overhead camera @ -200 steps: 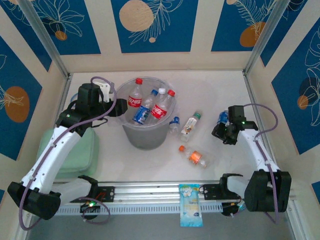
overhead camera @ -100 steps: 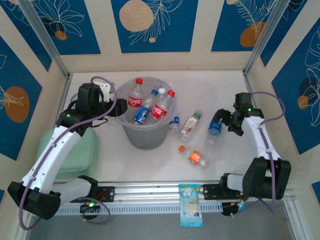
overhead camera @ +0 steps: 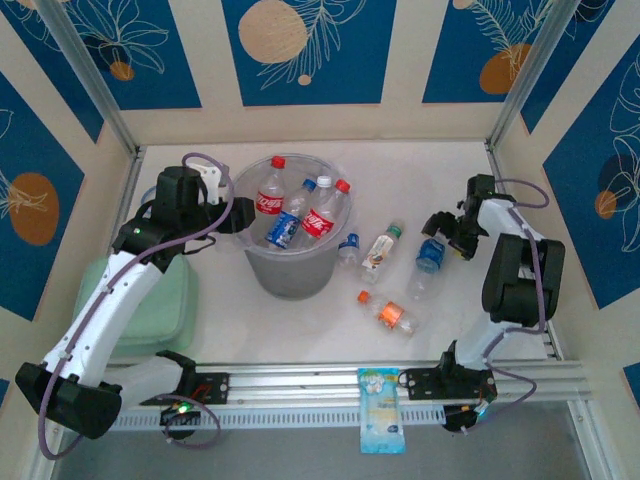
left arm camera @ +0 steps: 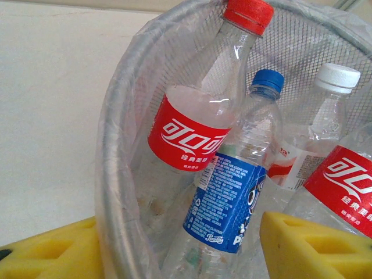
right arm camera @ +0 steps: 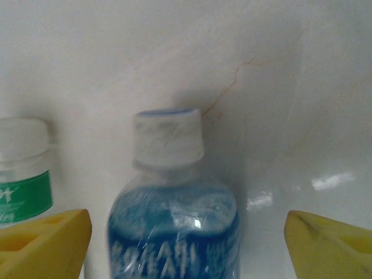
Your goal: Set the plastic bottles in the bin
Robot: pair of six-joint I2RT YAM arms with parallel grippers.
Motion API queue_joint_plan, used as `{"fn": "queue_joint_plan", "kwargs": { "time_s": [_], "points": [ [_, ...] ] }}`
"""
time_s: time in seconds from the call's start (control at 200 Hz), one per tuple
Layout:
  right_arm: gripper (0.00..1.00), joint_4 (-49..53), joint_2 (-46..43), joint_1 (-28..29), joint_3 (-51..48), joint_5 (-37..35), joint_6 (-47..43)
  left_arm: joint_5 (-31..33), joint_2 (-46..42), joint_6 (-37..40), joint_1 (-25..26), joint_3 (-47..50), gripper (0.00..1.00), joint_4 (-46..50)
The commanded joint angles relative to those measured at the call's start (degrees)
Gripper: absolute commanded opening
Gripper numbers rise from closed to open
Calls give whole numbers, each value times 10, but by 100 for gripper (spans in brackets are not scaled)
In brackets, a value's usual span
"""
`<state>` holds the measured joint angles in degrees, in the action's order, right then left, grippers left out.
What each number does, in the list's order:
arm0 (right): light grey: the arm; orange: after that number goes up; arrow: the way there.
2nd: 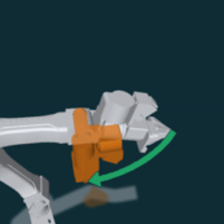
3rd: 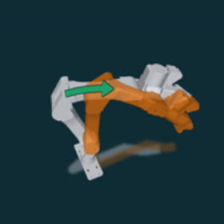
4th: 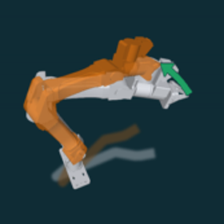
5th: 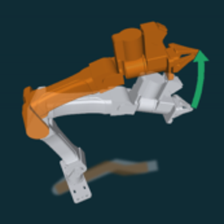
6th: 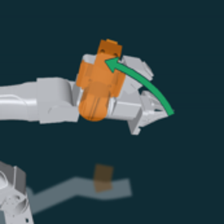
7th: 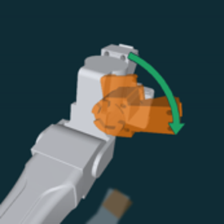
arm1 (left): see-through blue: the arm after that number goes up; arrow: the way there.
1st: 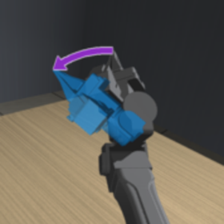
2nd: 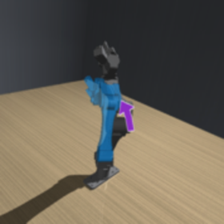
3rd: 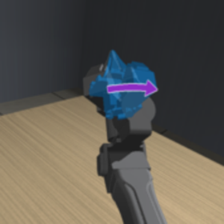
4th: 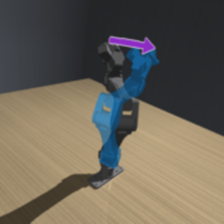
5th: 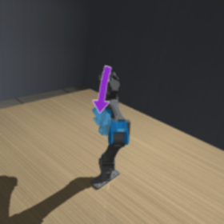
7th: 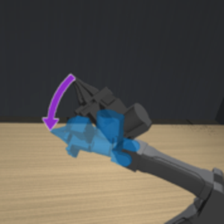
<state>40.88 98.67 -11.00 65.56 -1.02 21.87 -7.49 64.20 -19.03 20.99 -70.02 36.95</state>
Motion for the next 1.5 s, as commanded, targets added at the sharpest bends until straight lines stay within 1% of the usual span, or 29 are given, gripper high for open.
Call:
{"fn": "queue_joint_plan", "kwargs": {
  "time_s": [0.0,0.125,0.175,0.25,0.345,0.425,0.44,0.56,0.68,0.775,0.835,0.896,0.981,1.016,1.071,1.126,1.206,1.261,1.291,1.406,1.496],
  "points": [
    [83,-16,17,-1,16,26,-6,-19,-9,6,-3,-9,64,-5],
    [77,-26,36,-2,18,32,-6,-20,-9,5,-3,-7,64,-4],
    [72,-29,37,-2,18,34,-5,-20,-10,5,-3,-7,64,-4],
    [62,-30,36,-2,20,34,-6,-22,-10,4,-3,-7,64,-5],
    [53,-22,31,-2,26,31,-9,-22,-8,2,-3,-7,64,-6],
    [49,-15,17,-5,28,22,-11,-23,-7,2,-3,-11,64,-4],
    [47,-14,15,-5,29,22,-12,-22,-6,2,-3,-11,64,-3],
    [42,8,-24,-14,41,21,-20,-22,-6,4,-3,-17,65,1],
    [33,43,-85,-21,68,25,-26,-26,-5,5,-3,-20,65,2],
    [32,72,-138,-23,104,33,-30,-28,-1,5,-3,-21,64,3],
    [31,83,-173,-24,130,55,-28,-30,2,4,-3,-22,64,2],
    [28,71,-212,-29,147,117,-15,-33,6,2,-3,-23,64,1],
    [23,12,-273,-26,160,187,24,-37,9,0,-4,-25,64,-3],
    [22,-15,-293,-22,166,207,43,-38,9,-1,-3,-25,64,-5],
    [18,-65,-319,-11,173,232,71,-41,10,-2,-3,-25,64,-7],
    [13,-124,-342,12,172,243,96,-43,11,-3,-3,-25,64,-7],
    [11,-216,-363,60,161,240,126,-44,11,-4,-3,-22,63,-9],
    [2,-272,-366,107,155,227,130,-47,11,-6,-3,-20,63,-13],
    [0,-300,-365,135,151,214,125,-49,11,-7,-3,-19,63,-15],
    [0,-415,-342,294,129,152,68,-61,10,-15,-3,-11,62,-27],
    [0,-464,-304,381,136,123,38,-62,9,-19,-3,-3,62,-31]
  ]
}}
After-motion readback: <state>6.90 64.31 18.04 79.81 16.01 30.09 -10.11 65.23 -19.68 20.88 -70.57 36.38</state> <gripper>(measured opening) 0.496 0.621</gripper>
